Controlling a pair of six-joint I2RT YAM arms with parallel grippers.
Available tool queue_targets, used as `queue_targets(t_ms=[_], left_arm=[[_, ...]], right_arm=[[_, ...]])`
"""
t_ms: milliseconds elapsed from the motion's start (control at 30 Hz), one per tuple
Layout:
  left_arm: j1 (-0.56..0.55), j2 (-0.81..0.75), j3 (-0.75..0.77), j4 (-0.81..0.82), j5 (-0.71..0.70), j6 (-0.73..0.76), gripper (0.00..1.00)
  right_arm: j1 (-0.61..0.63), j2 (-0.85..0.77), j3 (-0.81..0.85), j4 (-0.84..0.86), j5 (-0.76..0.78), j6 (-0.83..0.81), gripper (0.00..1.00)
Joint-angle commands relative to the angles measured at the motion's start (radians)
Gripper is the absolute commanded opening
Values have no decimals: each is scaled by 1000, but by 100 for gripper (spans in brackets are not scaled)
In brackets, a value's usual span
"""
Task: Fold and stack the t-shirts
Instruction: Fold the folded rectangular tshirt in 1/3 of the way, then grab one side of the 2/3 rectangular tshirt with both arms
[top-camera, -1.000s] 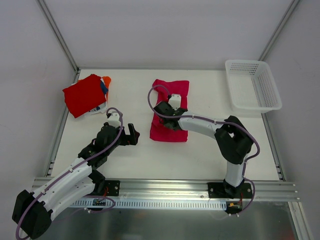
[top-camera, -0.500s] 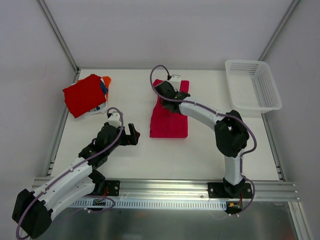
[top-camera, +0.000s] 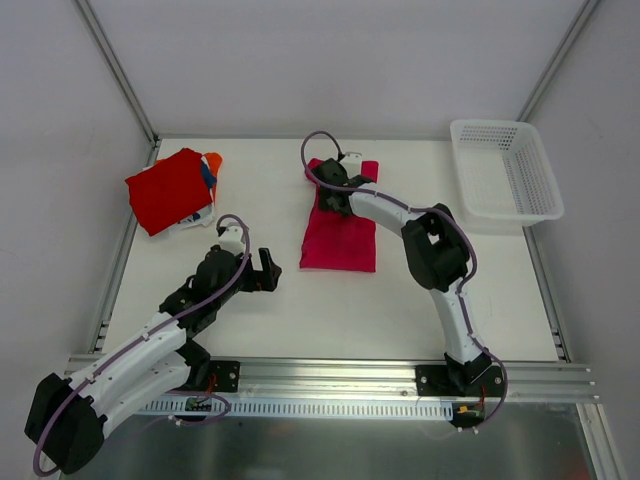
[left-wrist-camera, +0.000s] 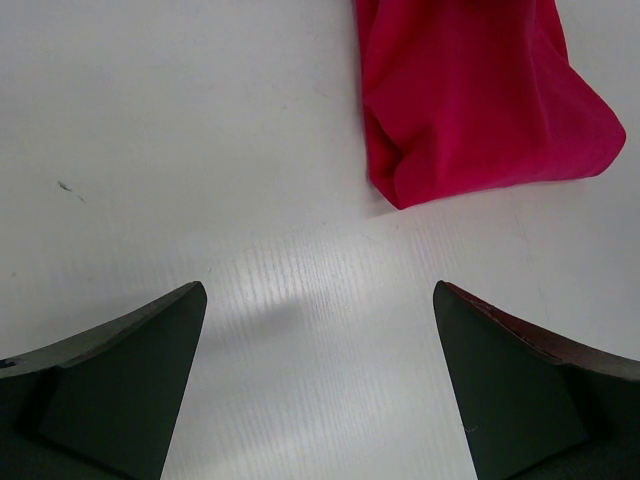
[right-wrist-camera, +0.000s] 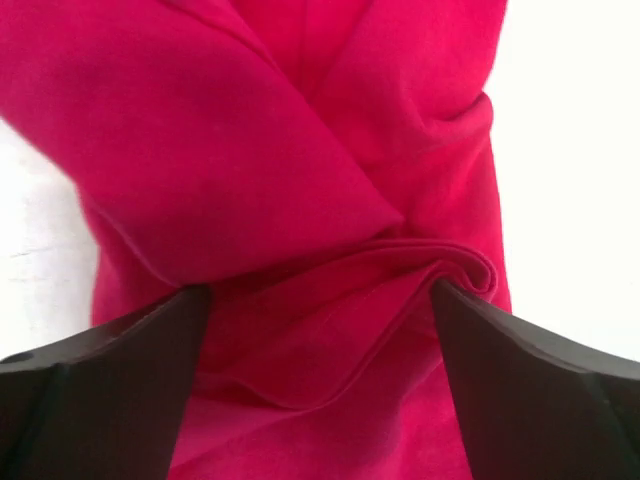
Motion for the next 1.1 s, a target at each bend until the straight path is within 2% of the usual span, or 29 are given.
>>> queue_targets(t_ms=[0,67,200,367,533,633,800,900,1067], left_arm=[[2,16,-6,38,4,-16,99],[2,22,-4,41,4,-14,99],[2,31,8,40,-11,-4,99],[2,40,57,41,12,-23,99],[2,135,105,116,67,-69,99],[4,217,88,265,101,-109,99],[16,419,65,594,286,-169,99],[34,559,62,749,385,-217,99],[80,726,14,1012,492,-345,99]], right_arm=[[0,-19,9,-59,46,32,99],[-8,-40,-17,-68,57,32,99],[-11,-199,-109,-72,89,23,99],[12,-427,-325,-58,115,34,99],[38,-625,-528,-70,86,94,100],[42,-744,-699,14,-18,121,100],[24,-892,-955,212,-184,167,100],[15,-904,-1045,324,-294,192,100],[-11,-880,-1112,424,-380,238,99]])
